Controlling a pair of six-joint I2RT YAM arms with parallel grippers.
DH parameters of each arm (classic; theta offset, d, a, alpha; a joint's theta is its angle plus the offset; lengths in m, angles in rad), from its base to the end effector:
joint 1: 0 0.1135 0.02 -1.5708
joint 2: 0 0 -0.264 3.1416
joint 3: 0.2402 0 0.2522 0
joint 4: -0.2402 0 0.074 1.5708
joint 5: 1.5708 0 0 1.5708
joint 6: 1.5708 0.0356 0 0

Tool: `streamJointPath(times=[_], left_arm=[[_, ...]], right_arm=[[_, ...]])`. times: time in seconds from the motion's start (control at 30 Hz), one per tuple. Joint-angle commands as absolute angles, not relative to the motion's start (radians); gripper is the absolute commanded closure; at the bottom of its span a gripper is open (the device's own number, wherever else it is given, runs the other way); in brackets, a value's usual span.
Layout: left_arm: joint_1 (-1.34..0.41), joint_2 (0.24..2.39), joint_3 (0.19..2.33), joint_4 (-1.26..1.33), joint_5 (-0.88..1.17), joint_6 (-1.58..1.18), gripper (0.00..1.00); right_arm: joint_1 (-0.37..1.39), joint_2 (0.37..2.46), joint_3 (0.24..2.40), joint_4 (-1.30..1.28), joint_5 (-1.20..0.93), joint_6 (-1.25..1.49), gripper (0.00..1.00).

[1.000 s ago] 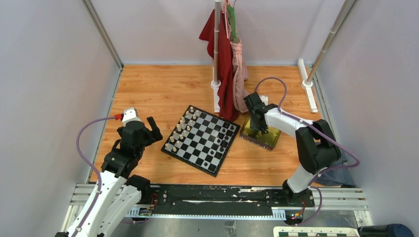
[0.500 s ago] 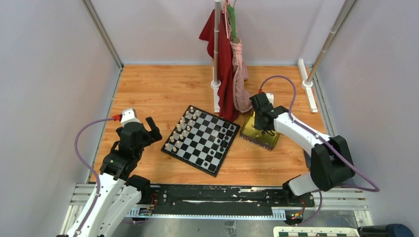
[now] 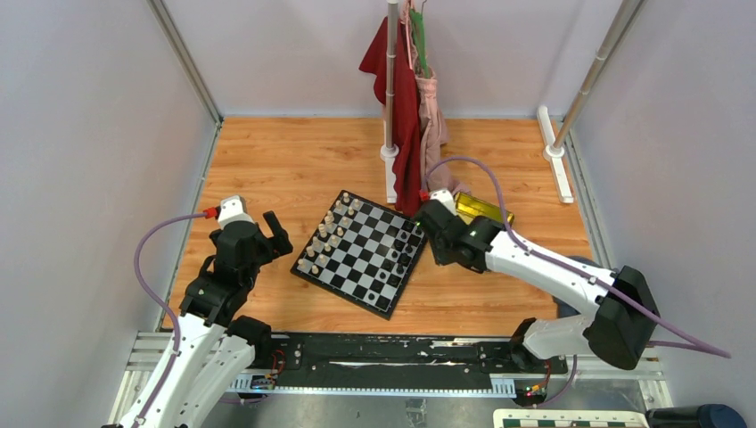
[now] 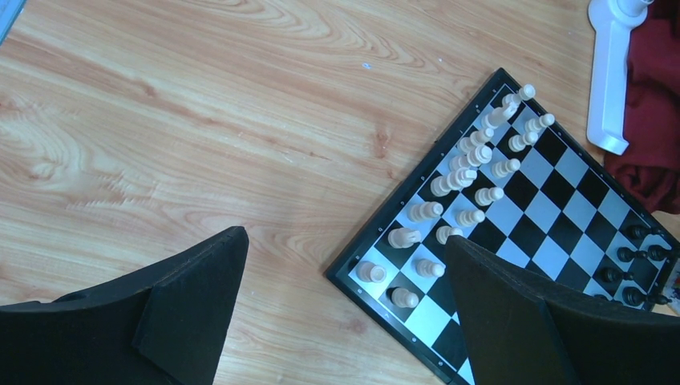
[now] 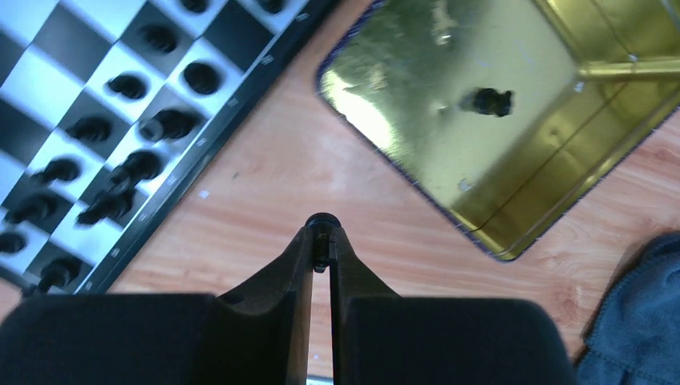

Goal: Set up the chess pieces on the board
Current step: Place the chess piece on the chessboard.

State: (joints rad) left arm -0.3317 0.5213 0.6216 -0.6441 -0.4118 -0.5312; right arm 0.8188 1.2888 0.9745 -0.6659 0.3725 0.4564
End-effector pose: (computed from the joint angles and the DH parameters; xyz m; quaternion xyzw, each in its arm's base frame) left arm 0.1181 -0.0256 0.2740 -0.1848 0.8384 -0.0393 0.5113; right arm 0.1855 0.1794 0.2594 -0.1164 0.9345 0.0279 0.3353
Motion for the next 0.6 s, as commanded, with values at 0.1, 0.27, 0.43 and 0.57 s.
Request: streamJointPath(times=[0.1, 0.27, 0.43, 0.57], left_arm=[[-0.345, 0.512, 0.612, -0.629, -0.417, -0.528, 0.00], [-0.351, 0.508, 0.612, -0.631, -0.419, -0.530, 0.00], [-0.359, 0.504, 0.612, -0.635, -0.423, -0.532, 0.00], [-0.365, 0.504, 0.615, -0.637, -0.431, -0.533, 0.00]], right_arm=[[1.065, 1.320, 1.048, -0.798, 0.434, 0.529, 1.00], [1.185, 1.382, 1.074, -0.770, 0.421, 0.519, 1.00], [1.238, 1.439, 1.091, -0.724, 0.379, 0.494, 1.00], [1.247, 1.458, 1.097, -0.689, 0.346, 0.468, 1.00]])
